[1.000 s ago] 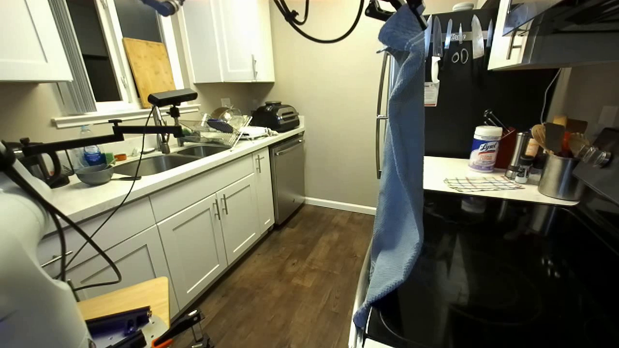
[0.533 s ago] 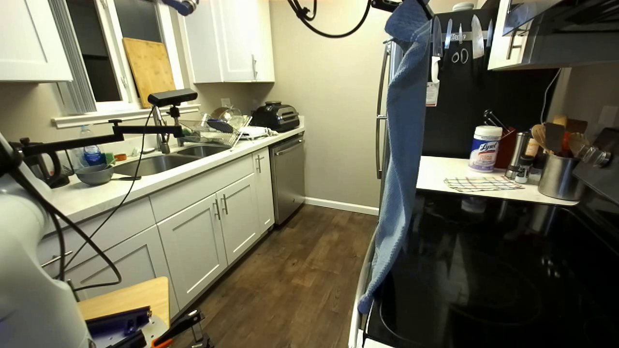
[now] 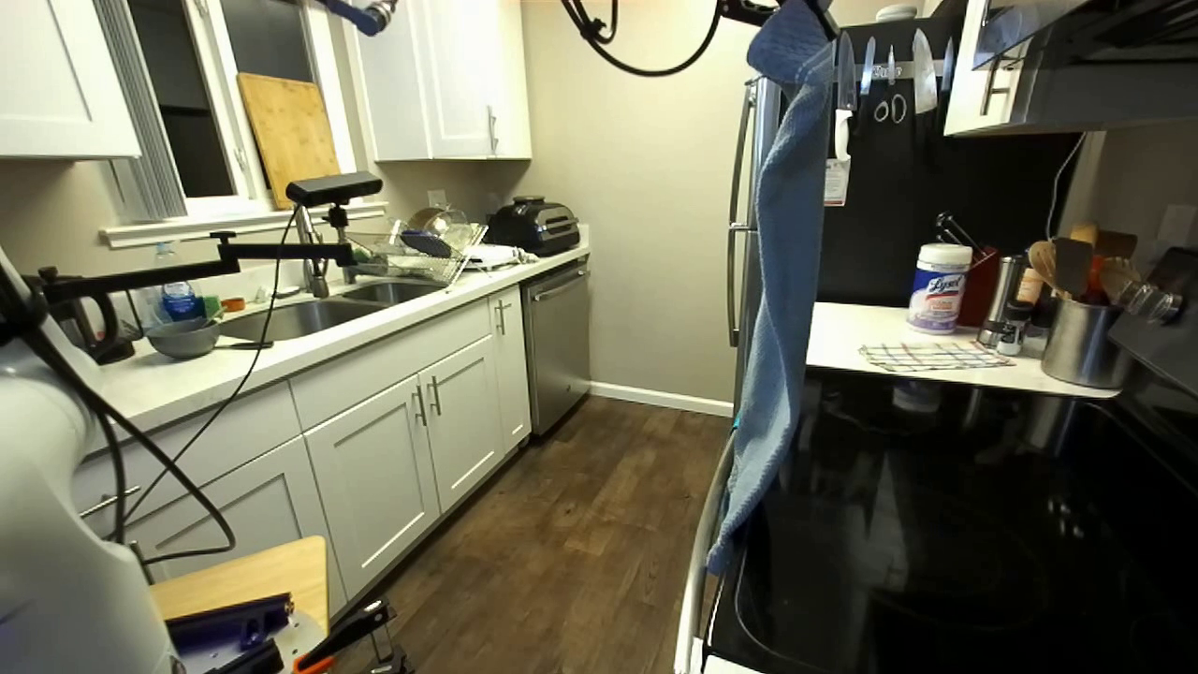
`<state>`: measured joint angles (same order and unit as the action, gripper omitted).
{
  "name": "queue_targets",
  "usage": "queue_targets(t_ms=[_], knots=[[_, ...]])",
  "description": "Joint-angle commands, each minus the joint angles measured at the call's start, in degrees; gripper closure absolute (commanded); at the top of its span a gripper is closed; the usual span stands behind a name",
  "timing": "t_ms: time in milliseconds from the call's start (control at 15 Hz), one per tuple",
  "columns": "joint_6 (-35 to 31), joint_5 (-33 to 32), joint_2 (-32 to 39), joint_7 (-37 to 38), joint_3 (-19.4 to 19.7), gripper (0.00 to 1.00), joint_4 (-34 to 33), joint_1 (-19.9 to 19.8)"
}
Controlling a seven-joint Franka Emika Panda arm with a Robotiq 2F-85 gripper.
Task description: Hang the light blue towel on the oven handle
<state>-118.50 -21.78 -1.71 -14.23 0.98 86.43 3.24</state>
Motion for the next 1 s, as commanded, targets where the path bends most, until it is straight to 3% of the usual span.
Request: queue_targets(t_ms=[0, 933], knots=[[-2.37, 0.79, -2.35, -1.23, 0.23, 0.98, 5.10, -0.11], [-12.58, 3.79, -4.74, -5.38, -0.25, 0.98, 26.72, -0.86]])
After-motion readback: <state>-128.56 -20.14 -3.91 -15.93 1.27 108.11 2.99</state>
